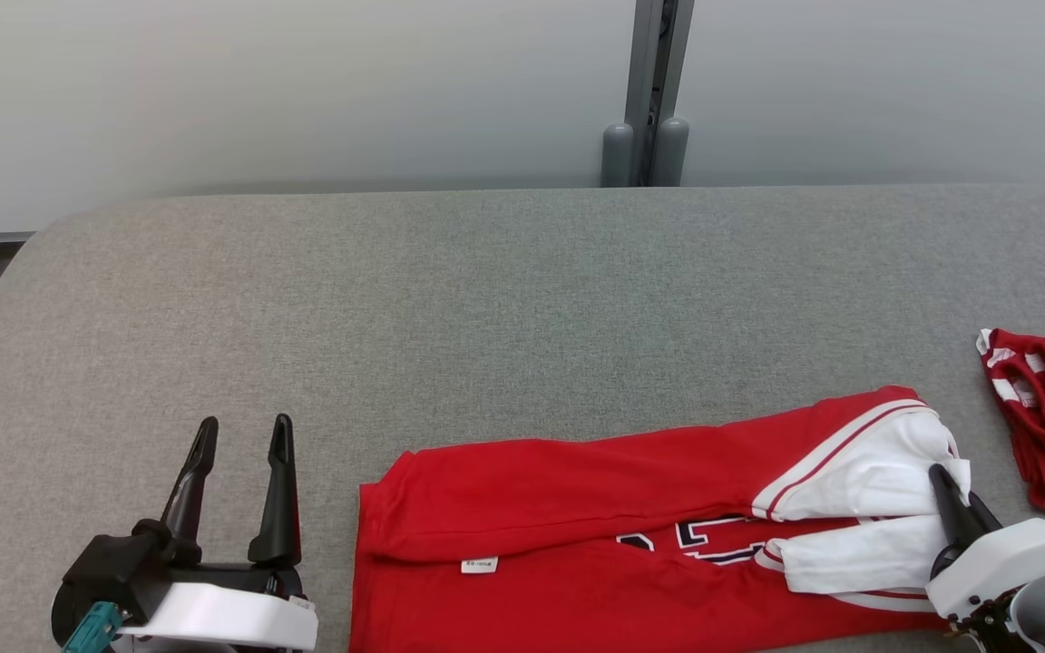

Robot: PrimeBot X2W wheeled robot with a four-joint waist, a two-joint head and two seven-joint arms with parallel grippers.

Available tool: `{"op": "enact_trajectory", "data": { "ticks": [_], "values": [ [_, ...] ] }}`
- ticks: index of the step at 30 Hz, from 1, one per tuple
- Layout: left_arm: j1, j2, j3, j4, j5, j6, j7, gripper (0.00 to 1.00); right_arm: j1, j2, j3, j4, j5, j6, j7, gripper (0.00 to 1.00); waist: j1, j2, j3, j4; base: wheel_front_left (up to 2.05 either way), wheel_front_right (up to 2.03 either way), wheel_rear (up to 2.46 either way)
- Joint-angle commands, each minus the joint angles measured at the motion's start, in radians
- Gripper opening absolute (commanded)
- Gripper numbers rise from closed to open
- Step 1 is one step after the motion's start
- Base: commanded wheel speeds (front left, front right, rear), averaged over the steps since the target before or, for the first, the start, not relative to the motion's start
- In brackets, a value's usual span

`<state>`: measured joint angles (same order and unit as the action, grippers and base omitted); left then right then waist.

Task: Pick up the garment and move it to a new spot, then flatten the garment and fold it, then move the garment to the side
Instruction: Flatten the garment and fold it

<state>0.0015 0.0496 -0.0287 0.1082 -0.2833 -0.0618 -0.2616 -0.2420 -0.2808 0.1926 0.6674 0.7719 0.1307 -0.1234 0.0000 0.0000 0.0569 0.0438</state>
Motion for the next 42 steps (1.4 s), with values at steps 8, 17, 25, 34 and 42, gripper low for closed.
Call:
{"op": "enact_trajectory", "data": {
  "ticks": [8,17,25,34,42],
  "values": [
    [-0.011,0.003,-0.004,0.007,0.003,-0.009,-0.004,1.0,0.009,0.014,-0.005,-0.027,-0.014,0.0,0.0,0.0,0.0,0.0,-0.004,0.015,0.0,0.0,0.0],
    [-0.009,0.003,-0.002,0.011,0.004,-0.01,-0.004,1.0,0.005,0.046,0.044,-0.172,-0.031,0.0,0.027,0.0,0.0,0.0,-0.009,0.033,0.0,0.0,0.0],
    [-0.002,0.003,0.005,0.015,-0.002,-0.012,-0.004,1.0,0.067,0.084,0.083,-0.394,-0.069,0.0,0.111,0.0,0.0,0.0,-0.021,0.078,0.0,0.0,0.0],
    [0.002,0.003,0.001,0.023,-0.001,-0.015,-0.004,1.0,0.139,0.159,0.161,-0.568,-0.109,0.0,0.228,0.0,0.0,0.0,-0.036,0.145,0.0,0.0,0.0],
    [-0.015,0.003,-0.008,0.029,-0.008,-0.015,-0.004,1.0,0.071,0.203,0.233,-0.51,-0.101,0.0,0.236,0.0,0.0,0.0,-0.02,0.204,0.0,0.0,0.0]
  ]
}}
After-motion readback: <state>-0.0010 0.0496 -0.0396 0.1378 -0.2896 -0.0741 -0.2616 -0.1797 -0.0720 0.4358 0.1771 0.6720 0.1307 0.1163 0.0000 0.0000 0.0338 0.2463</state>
